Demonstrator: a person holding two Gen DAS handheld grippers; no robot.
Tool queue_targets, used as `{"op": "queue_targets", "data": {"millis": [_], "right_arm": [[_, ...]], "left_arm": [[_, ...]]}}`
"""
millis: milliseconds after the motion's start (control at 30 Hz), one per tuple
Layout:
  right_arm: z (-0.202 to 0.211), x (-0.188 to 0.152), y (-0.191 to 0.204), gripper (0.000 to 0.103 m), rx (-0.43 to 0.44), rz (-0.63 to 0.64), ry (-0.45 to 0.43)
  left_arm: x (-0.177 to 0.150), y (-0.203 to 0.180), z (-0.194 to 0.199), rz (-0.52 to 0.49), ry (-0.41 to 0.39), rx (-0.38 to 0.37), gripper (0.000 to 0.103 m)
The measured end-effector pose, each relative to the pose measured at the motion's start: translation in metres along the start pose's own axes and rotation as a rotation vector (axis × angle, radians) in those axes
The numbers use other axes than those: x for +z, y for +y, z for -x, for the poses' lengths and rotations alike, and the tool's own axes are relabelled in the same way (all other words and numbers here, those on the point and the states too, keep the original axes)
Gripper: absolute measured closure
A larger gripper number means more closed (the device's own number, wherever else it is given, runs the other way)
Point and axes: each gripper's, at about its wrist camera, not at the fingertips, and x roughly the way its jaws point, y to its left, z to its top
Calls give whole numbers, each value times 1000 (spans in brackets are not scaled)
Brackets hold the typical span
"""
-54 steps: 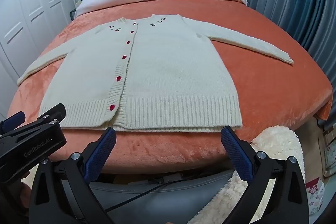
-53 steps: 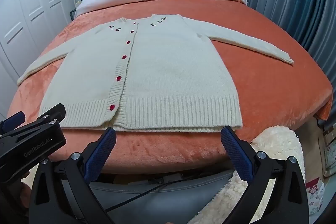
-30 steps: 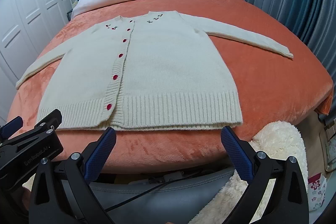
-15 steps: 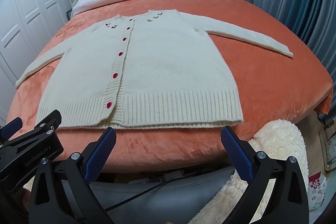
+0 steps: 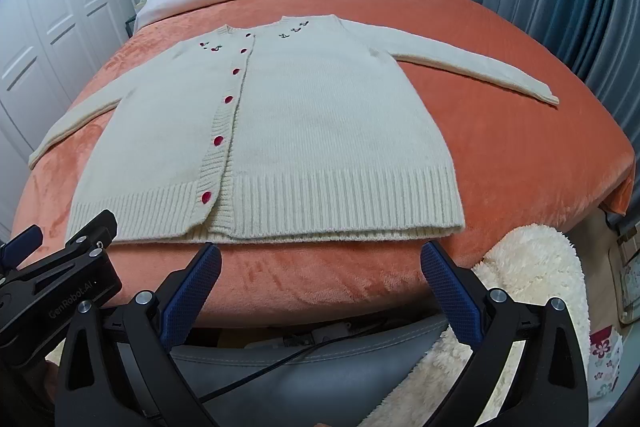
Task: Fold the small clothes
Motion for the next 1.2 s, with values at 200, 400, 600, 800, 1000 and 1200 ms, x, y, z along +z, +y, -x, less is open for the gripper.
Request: {"op": "queue_targets", "data": {"millis": [200, 400, 600, 800, 1000, 1200], "right_arm": [[0, 0, 0, 5, 0, 0, 1], [-1, 0, -1, 5, 1, -1, 1], [-4, -2, -1, 5, 2, -4, 8], [-11, -3, 0, 5, 4, -7, 21], [-21, -1, 0, 5, 22, -2, 42], [-35, 5, -3, 5, 28, -17, 70]], "left_arm": [[-1, 0, -1, 0, 2, 2, 5], [0, -1, -1, 1, 4, 3, 5], [-2, 0, -4, 0, 10, 7, 5], [-2, -2, -9, -2, 22, 16, 5], [-1, -5, -17, 2, 37, 14, 5], [4, -12, -27, -7, 54, 21, 5]]}}
